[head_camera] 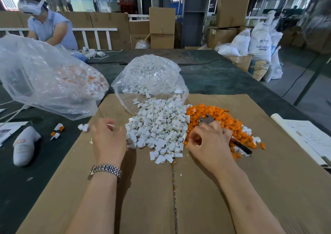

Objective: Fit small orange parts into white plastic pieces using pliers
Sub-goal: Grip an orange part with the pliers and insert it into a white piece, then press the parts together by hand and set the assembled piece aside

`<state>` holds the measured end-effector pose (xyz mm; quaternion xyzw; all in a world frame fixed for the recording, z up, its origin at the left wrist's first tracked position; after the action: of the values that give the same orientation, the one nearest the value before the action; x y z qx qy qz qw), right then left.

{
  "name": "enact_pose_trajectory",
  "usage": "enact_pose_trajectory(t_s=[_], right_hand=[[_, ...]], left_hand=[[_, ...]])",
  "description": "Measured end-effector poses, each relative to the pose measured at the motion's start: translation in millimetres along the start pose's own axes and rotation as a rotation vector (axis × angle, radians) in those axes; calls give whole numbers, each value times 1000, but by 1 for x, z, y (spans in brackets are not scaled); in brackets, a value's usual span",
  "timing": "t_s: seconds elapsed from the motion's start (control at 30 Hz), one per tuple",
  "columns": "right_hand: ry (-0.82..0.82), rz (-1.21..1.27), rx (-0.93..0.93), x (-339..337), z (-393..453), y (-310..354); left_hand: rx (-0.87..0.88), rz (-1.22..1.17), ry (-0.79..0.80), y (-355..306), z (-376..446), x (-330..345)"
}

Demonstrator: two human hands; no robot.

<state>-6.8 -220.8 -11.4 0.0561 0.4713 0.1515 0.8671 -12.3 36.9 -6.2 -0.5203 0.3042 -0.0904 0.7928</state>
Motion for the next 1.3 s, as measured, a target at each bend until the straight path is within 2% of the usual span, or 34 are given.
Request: enact_pose_trajectory(t_s=[0.13,0.2,0.33,0.43,0.57,0.8,0.9,1.0,1.1,1.3], right_hand=[[89,-27,-21,6,-2,-2],[109,-23,-20,8,-2,-3],[20,15,-11,8,-1,-2],[-70,49,24,7,1,-3],[-79,67,23,7,1,-3],[-73,108,20,7,0,-2],[-99,218,39,4,2,-1],[-112,415,81,-1,2,1],[-100,602,136,-6,2,8],[81,884,210,-3,4,33]], left_hand=[[110,-69,271,-4,-9,3],[216,-23,388,-7,-16,5],[398,127,518,-9,-26,6],[465,166,540,-10,-28,5],[540,229,577,-9,-29,5],[644,262,464,-10,-32,10],[671,255,426,-11,-35,11],[634,151,395,-12,-36,11],[518,12,396,-15,-37,13],[438,-139,422,-20,-44,17]])
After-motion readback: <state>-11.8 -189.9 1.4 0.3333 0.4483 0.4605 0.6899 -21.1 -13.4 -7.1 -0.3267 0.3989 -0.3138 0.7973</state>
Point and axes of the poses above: each hand's wrist, its own z-axis towards the middle knuckle, its own x-axis out of the palm, y = z × x, the point moved 1 cm from there along z, towards the middle knuckle, and after that the axes turned 10 degrees about -y, right-handed, at the moved point
